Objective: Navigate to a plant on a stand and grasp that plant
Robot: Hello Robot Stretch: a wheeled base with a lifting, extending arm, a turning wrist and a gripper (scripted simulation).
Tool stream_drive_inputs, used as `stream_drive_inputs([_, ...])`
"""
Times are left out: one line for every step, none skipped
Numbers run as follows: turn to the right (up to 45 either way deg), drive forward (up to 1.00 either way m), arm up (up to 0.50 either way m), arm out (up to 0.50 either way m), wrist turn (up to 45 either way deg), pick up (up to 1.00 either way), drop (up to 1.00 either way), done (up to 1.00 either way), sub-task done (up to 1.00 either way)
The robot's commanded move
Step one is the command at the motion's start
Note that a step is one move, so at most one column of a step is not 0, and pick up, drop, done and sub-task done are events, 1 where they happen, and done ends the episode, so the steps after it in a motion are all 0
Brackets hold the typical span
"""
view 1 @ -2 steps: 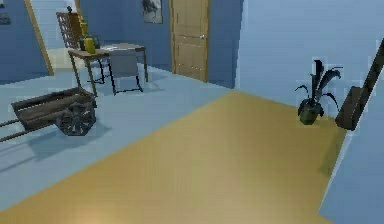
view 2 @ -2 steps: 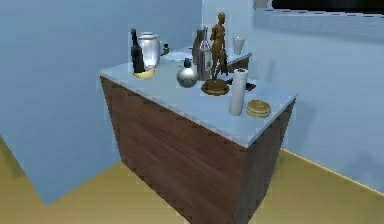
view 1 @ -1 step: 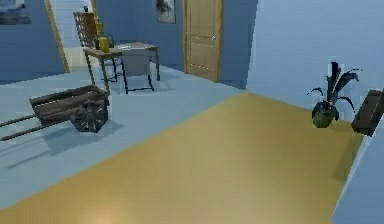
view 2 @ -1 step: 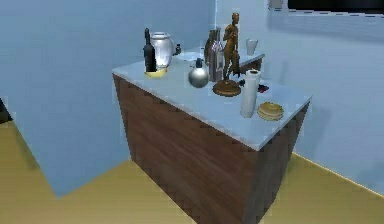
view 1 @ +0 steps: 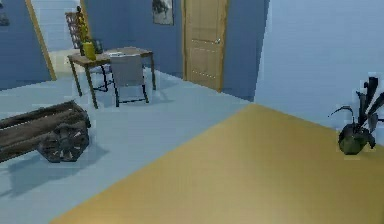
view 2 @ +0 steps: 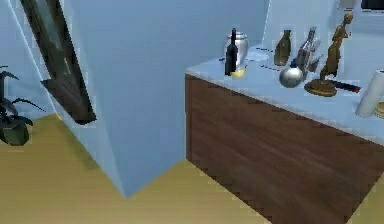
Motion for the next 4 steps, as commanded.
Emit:
stream_drive_inputs([-45.0, 0.0, 0.0, 0.0, 0.0, 0.0, 0.0, 0.0, 0.0])
stream_drive_inputs([0.0, 0.75, 0.0, 0.0, 0.0, 0.0, 0.0, 0.0, 0.0])
stream_drive_inputs([-42.0, 0.0, 0.0, 0.0, 0.0, 0.0, 0.0, 0.0, 0.0])
stream_drive_inputs([0.0, 1.0, 0.0, 0.0, 0.0, 0.0, 0.0, 0.0, 0.0])
